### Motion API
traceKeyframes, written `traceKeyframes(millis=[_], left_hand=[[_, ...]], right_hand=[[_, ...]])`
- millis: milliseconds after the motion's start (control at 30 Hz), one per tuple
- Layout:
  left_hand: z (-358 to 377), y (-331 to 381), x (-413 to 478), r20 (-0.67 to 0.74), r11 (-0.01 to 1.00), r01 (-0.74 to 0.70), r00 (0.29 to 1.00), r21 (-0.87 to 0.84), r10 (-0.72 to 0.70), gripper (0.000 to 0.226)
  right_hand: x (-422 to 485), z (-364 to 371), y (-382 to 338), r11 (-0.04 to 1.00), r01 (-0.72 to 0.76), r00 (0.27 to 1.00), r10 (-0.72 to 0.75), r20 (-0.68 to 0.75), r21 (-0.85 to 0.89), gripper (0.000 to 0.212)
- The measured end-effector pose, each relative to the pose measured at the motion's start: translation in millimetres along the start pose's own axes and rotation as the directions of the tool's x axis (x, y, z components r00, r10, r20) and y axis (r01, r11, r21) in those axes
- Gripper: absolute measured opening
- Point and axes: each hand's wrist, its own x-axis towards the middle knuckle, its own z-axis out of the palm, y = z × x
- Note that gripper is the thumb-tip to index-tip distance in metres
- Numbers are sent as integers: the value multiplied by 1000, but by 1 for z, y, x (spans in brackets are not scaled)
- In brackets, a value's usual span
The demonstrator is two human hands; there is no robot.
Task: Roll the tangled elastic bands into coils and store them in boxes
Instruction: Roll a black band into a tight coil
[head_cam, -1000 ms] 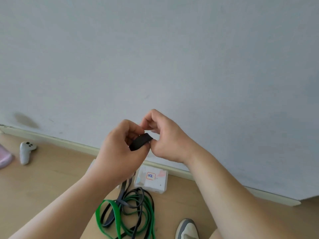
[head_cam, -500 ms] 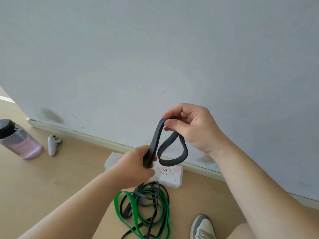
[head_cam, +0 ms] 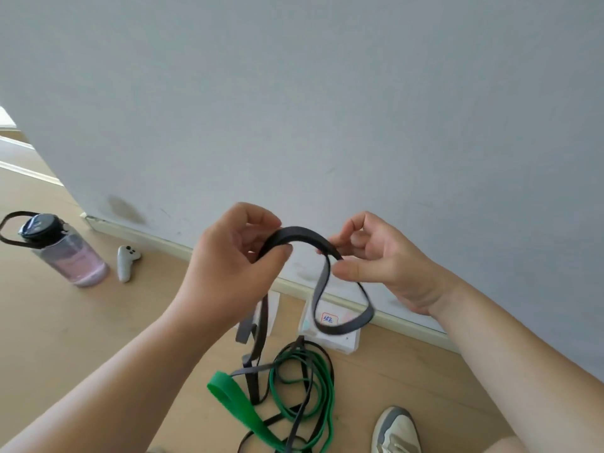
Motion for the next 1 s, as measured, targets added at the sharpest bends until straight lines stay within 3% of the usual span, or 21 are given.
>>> traceKeyframes(millis=[100,233,400,467,567,633,733,800,867,933,1000], left_hand=[[11,-3,-5,65,1000,-11,998,-6,12,27],[13,-7,-12,104,999,-33,994,40,28,32],[7,-17,-10,150,985,-83,987,149,61,50],[10,-29,-8,266,958,-66,964,279,-11,48],[15,-45,-10,393,890,31,890,455,-232,20],[12,-55,-7,404,854,73,858,516,-318,16],[0,-57,3,331,825,95,886,557,-326,20],[-10,-45,9,245,874,91,941,478,-232,29],[-17,-27,9,122,955,79,986,285,-118,37],[-18,-12,5,30,991,55,998,123,-59,37],[-10,-4,-3,40,998,42,998,41,-43,33]], right_hand=[[-3,19,-3,995,98,993,-96,-65,35,35],[-5,33,-4,984,150,978,-162,-132,-95,21],[-4,41,-6,964,178,965,-210,-155,-199,19],[-3,44,-8,952,200,955,-243,-170,-233,19],[-1,44,-11,950,222,934,-272,-231,-221,22],[0,38,-12,954,237,914,-282,-292,-183,25],[2,21,-7,970,176,887,-231,-400,-169,27],[3,4,3,961,34,901,-149,-408,-276,25],[1,-11,12,935,-134,934,9,-357,-327,17],[-2,-17,17,935,-230,957,167,-236,-272,18],[-4,-9,16,971,-203,978,193,-84,-130,27]])
